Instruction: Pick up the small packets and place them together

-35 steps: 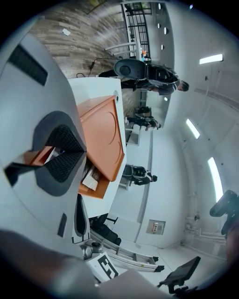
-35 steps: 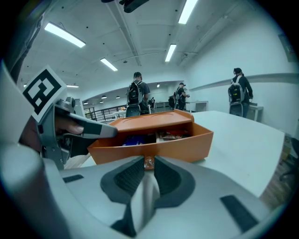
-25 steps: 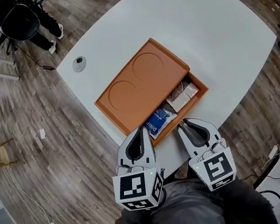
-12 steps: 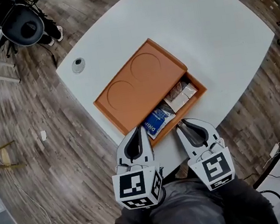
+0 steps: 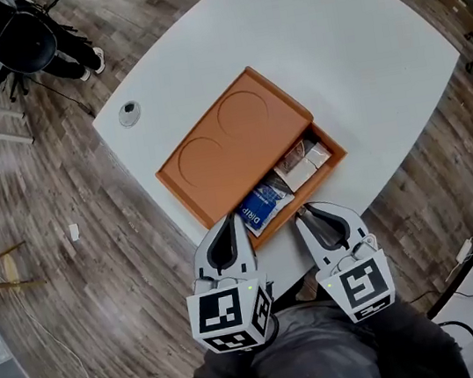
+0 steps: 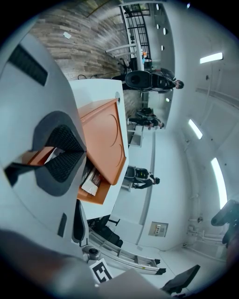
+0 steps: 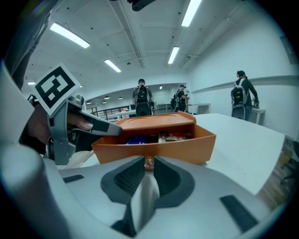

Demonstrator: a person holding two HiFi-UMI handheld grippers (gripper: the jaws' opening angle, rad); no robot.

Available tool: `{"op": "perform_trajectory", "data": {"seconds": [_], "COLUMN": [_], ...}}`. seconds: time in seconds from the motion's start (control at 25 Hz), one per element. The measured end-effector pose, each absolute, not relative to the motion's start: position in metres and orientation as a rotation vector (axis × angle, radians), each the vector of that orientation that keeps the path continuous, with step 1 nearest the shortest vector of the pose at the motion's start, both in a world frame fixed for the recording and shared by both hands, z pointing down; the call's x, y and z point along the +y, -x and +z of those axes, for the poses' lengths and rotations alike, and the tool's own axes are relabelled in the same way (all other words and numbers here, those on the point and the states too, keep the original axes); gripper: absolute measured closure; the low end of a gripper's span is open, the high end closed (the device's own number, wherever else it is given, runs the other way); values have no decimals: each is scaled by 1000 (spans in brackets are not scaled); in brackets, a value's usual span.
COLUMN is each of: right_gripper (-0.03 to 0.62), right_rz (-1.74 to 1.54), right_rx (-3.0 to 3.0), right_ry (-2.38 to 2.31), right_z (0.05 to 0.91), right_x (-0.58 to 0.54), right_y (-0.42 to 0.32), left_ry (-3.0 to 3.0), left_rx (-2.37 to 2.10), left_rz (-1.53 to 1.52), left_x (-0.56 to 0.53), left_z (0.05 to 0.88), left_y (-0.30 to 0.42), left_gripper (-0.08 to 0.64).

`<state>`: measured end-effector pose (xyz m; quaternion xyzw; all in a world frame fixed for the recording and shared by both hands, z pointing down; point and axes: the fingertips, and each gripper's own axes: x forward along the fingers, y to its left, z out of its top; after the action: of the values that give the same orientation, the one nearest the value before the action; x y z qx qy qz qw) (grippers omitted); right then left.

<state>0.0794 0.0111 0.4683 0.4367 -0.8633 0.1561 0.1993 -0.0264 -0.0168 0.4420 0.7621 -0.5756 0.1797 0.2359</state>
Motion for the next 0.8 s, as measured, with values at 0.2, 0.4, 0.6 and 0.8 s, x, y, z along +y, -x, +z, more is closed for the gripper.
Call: {"op": "perform_trajectory", "data": {"seconds": [0.2,0.4,0.6,0.8], "right_gripper": [525,525,525,525], "right_rz": [433,439,439,435], "right_rx": [-2416,-2415,-2413,-2414], "right_ry": [-1220,-1221,-1212,-1207], "right_z": [467,467,469,469], "right_x": [11,8,8,7], "right_y": [-80,-81,-80,-81], "left_ry": [-2083,-2081,-2073,-2060], "left_rx": [-1585,-1591,-1593,-1576], "left_rz": [513,545,560,562], "left_x": [-18,-20,-20,-20], "left_z": [442,443,445,445], "left_y": [26,24,24,23], "left_gripper": [563,563,563,563]}}
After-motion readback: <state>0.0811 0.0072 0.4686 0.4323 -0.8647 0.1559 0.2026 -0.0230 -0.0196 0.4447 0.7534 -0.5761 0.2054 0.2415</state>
